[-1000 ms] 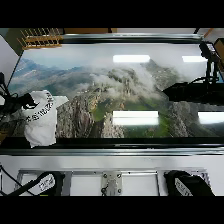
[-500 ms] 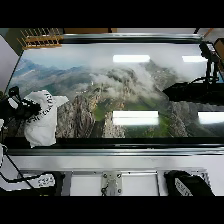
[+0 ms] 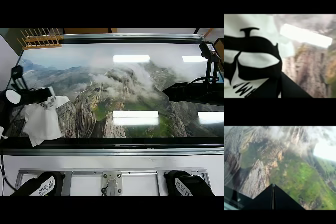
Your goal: Fold the clothes and pants, and hang the long-sleeved shirts on hangers.
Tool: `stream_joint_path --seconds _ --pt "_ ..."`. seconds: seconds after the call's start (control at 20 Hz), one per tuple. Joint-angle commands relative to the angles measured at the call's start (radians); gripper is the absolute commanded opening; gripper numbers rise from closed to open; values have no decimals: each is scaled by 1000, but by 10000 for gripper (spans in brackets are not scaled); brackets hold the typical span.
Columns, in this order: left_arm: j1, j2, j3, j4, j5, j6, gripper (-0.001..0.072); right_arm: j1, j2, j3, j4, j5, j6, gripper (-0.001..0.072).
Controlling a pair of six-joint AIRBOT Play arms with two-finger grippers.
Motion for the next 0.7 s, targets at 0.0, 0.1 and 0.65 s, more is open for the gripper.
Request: stream_joint_path --seconds 0.0,0.1,0.65 --pt "-323 114 1 -58 18 34 6 1 0 0 12 -5 1 13" --pt "-515 111 10 -58 72 34 6 1 0 0 60 -4 0 13" --pt "-664 -115 309 -53 -317 -17 705 0 0 0 77 -12 -3 13"
